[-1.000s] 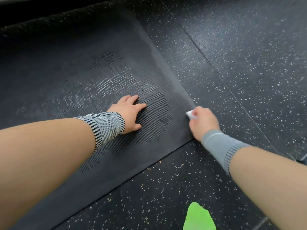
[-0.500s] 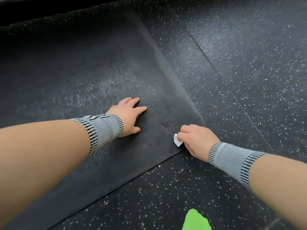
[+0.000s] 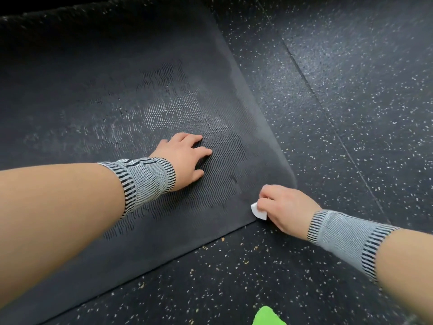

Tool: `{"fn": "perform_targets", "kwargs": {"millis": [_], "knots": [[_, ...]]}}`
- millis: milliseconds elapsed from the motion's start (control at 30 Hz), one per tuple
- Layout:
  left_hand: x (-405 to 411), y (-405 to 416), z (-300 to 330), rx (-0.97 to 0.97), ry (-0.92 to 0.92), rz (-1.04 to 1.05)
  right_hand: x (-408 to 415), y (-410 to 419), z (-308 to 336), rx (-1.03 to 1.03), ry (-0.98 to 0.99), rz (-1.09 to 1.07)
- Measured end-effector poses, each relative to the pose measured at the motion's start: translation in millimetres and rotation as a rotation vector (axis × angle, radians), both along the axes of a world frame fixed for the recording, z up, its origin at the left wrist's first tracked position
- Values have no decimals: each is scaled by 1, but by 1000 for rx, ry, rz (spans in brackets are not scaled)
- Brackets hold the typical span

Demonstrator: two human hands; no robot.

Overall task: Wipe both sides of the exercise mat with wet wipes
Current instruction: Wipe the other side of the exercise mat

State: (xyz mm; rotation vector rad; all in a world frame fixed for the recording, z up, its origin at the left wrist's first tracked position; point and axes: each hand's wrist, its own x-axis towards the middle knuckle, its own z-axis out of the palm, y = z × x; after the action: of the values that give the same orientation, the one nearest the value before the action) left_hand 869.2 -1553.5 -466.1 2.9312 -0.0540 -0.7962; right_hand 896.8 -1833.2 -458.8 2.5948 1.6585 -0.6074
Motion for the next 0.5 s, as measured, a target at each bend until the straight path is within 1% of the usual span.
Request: {"fn": "perform_targets", "kwargs": {"millis": [67,133,200,267,333,400,433,500], "knots": [[3,-3,0,-11,-38,24,20,25,-7,20,-19,-54],[7,-6,1,-24,-56,46,49,63,-11,30,-92,-176],[13,-9,3,-27,-68,59,64,78,-10,14,-87,-292],[18,-9,4,-27,-69,76,54,61,-6,-20,-64,-246],[20,-6,2,-27,-79,95,26,25,0,0,-31,-127],[21,-4,0,-33,-93,111,10,-5,6,13,22,-91],[22,-4,-1,-27,-93,113,14,-11,3,29,30,-78],[24,-5,-2,6,-80,101,33,2,-2,66,10,-68]]}}
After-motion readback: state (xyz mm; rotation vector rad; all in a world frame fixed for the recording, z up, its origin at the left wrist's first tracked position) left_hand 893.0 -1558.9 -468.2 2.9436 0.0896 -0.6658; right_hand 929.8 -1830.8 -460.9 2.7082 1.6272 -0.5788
